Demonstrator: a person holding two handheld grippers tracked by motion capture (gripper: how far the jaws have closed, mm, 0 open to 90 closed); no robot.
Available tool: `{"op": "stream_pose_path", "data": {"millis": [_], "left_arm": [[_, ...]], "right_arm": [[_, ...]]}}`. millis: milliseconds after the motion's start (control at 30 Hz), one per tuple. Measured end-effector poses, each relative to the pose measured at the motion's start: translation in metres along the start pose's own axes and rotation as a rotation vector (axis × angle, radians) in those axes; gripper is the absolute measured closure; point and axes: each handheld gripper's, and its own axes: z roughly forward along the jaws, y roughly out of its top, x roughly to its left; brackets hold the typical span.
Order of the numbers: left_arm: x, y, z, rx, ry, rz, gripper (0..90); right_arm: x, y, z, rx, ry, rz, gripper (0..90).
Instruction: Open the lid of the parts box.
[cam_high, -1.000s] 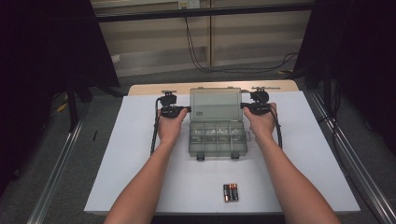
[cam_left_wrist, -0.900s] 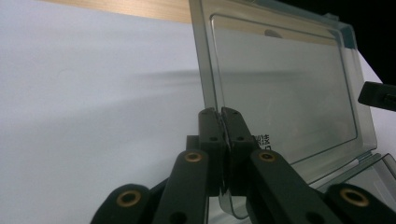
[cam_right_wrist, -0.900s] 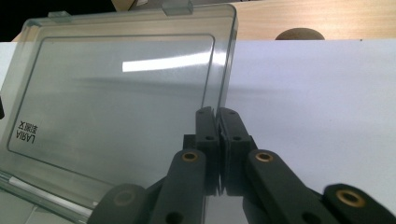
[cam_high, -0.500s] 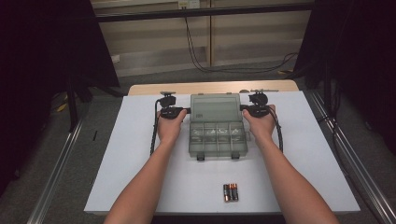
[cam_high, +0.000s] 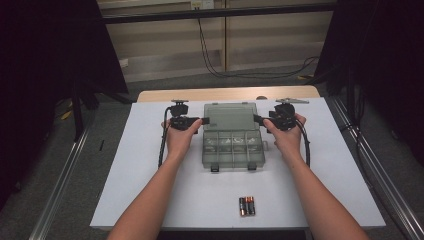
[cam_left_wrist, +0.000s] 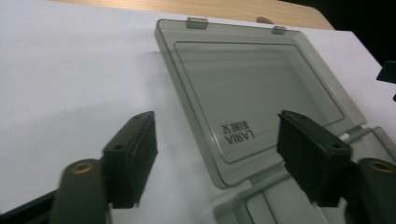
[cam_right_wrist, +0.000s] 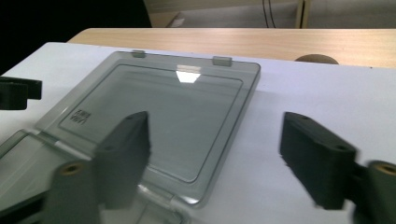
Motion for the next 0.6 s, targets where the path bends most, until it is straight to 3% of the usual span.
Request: {"op": "stream_pose_path", "data": {"millis": [167, 267, 433, 600], "left_arm": [[-0.008, -0.003, -0.009, 0.006, -0.035, 0.052, 12.8], [-0.015, -0.004, -0.016, 0.004, -0.04, 0.08, 8.5], [-0.023, -0.011, -0.022, 0.029, -0.084, 0.138, 0.7], [-0.027, -0.019, -0.029, 0.034, -0.117, 0.157, 0.0]], "right_arm": [[0.004, -0.005, -0.014, -0.017, 0.02, -0.056, 2.3], [0.005, -0.009, -0.024, -0.024, 0.047, -0.073, 0.7], [0.005, -0.015, -0.042, -0.049, 0.024, -0.077, 2.1], [0.001, -0.022, -0.062, -0.099, -0.015, -0.081, 2.9]]}}
